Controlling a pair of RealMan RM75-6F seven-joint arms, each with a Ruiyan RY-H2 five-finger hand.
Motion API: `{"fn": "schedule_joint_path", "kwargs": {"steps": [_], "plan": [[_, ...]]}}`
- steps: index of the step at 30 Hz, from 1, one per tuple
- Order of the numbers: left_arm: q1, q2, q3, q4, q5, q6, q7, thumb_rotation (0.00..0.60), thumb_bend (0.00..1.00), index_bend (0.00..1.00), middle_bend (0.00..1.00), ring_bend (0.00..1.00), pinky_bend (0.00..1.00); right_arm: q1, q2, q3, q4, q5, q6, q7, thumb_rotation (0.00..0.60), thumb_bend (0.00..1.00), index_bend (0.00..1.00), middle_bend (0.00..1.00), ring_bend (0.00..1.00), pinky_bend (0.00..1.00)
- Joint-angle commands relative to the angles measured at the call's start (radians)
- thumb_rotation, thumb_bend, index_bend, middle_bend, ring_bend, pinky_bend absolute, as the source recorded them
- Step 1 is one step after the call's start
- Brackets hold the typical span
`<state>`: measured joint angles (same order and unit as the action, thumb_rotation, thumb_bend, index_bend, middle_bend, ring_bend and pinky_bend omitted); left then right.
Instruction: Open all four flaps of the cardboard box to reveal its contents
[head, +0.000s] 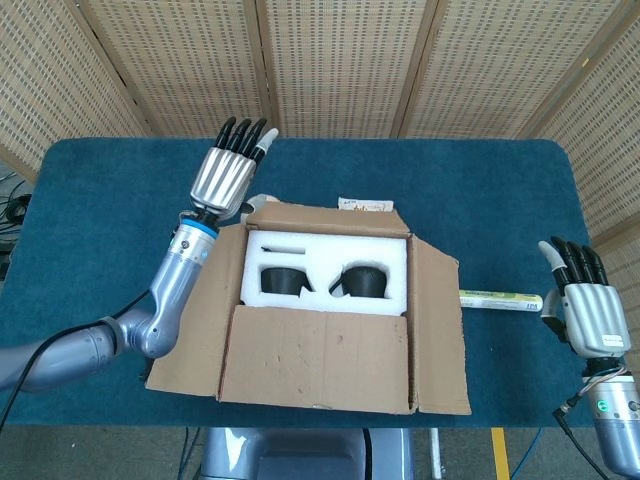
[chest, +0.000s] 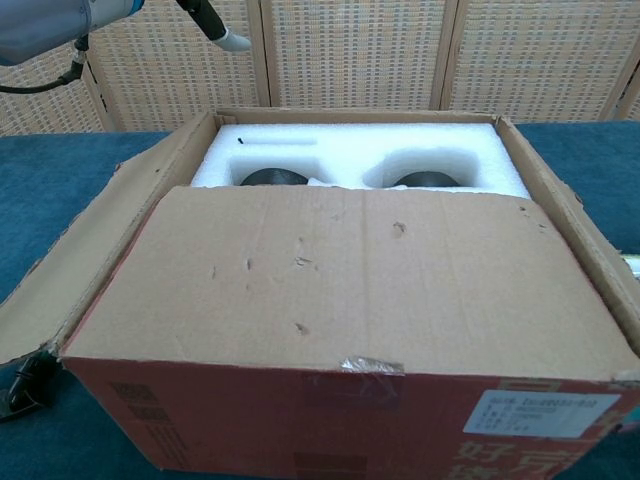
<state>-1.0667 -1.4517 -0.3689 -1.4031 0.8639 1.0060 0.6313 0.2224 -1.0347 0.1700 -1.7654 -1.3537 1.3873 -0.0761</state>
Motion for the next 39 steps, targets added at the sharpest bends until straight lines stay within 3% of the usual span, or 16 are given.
{"fn": "schedule_joint_path", "kwargs": {"steps": [1, 5, 8, 10, 21, 39], "plan": [[0.036, 0.065, -0.032, -0.113, -0.057, -0.049, -0.102, 0.474, 0.23, 0.14, 0.0, 0.0, 0.0, -0.001, 0.002, 0.0, -0.003, 0.0, 0.002, -0.002, 0.6, 0.88, 0.07, 0.05, 0.0, 0.0], [0.069, 0.146, -0.026, -0.215, -0.065, -0.098, -0.167, 0.366, 0.2, 0.3, 0.0, 0.0, 0.0, -0.002, 0.001, 0.0, -0.007, -0.001, 0.003, -0.004, 0.6, 0.88, 0.07, 0.05, 0.0, 0.0], [0.087, 0.192, -0.005, -0.27, -0.045, -0.113, -0.188, 0.239, 0.18, 0.37, 0.0, 0.0, 0.0, 0.0, -0.002, -0.002, -0.01, -0.005, 0.0, -0.007, 0.6, 0.88, 0.07, 0.05, 0.0, 0.0], [0.099, 0.216, 0.007, -0.306, -0.035, -0.121, -0.205, 0.204, 0.16, 0.45, 0.0, 0.0, 0.0, 0.001, -0.002, -0.002, -0.013, -0.007, 0.001, -0.009, 0.6, 0.88, 0.07, 0.05, 0.0, 0.0], [0.151, 0.322, 0.079, -0.467, 0.017, -0.194, -0.317, 0.176, 0.16, 0.49, 0.0, 0.0, 0.0, -0.009, 0.003, -0.006, -0.018, -0.009, 0.011, -0.007, 0.6, 0.88, 0.07, 0.05, 0.0, 0.0], [0.202, 0.327, 0.179, -0.509, 0.164, -0.231, -0.441, 0.164, 0.12, 0.49, 0.0, 0.0, 0.0, -0.019, 0.006, -0.008, -0.008, -0.006, 0.014, 0.011, 0.6, 0.88, 0.07, 0.05, 0.0, 0.0]]}}
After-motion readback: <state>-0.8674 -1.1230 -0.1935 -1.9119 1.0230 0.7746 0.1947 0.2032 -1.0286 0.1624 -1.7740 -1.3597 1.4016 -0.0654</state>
